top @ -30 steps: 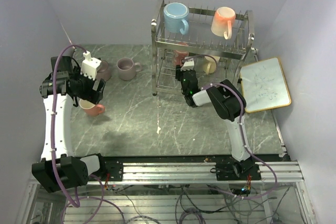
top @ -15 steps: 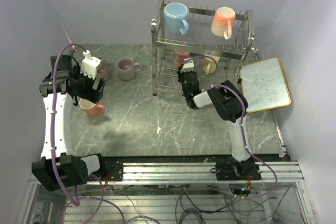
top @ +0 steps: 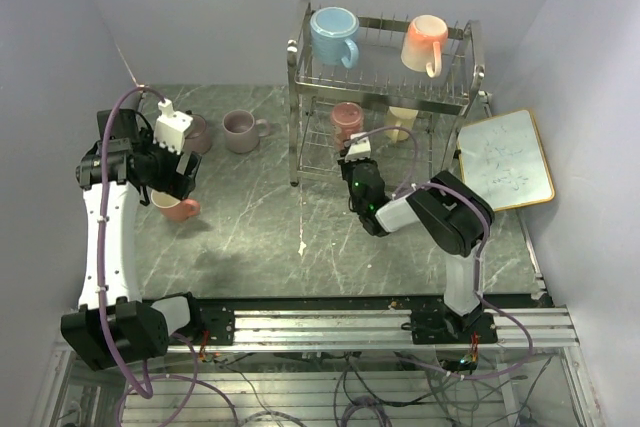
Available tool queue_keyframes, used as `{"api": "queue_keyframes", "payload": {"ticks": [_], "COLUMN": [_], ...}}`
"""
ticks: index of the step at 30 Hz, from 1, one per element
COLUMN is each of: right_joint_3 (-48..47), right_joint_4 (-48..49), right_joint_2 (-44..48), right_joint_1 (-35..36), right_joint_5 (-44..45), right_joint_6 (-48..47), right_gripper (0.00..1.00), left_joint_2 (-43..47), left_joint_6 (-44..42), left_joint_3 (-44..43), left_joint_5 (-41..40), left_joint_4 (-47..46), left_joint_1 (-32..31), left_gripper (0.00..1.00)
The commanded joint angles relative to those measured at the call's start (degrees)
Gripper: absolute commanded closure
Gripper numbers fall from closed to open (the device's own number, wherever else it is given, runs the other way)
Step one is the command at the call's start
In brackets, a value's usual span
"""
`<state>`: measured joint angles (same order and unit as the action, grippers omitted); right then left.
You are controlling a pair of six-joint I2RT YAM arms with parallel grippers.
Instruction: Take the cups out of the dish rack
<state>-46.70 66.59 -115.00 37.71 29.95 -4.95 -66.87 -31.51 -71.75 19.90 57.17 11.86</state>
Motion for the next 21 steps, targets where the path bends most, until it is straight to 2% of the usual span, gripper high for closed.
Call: {"api": "queue_keyframes", "payload": {"ticks": [1, 7, 13, 21], "right_joint_3": [1.61, 4.59, 5.31, 6.39], "right_joint_4": [11.08, 10.1, 4.5, -9.94], "right_joint_2": [5.84, 12.51, 19.4, 30.44], "right_joint_1": [2.39, 4.28, 6.29, 9.63], "right_joint_5": [5.33, 6.79, 8.12, 7.94], "right_joint_6": [-0.76, 1.6, 2.55, 13.19], "right_gripper": [1.0, 1.0, 1.0, 1.0], "left_joint_2": [1.98, 2.42, 4.75, 5.7], "left_joint_6": [-0.22, 0.3, 0.19, -4.1], "left_joint_3": [0.35, 1.3, 4.6, 9.86], "left_joint_5": [0.26, -0.26, 2.1, 2.58], "left_joint_4": [-0.83, -0.62, -1.37, -2.14], "left_joint_1": [0.62, 0.68, 0.69, 0.65], "left_gripper": [0.01, 0.01, 0.01, 0.01]}}
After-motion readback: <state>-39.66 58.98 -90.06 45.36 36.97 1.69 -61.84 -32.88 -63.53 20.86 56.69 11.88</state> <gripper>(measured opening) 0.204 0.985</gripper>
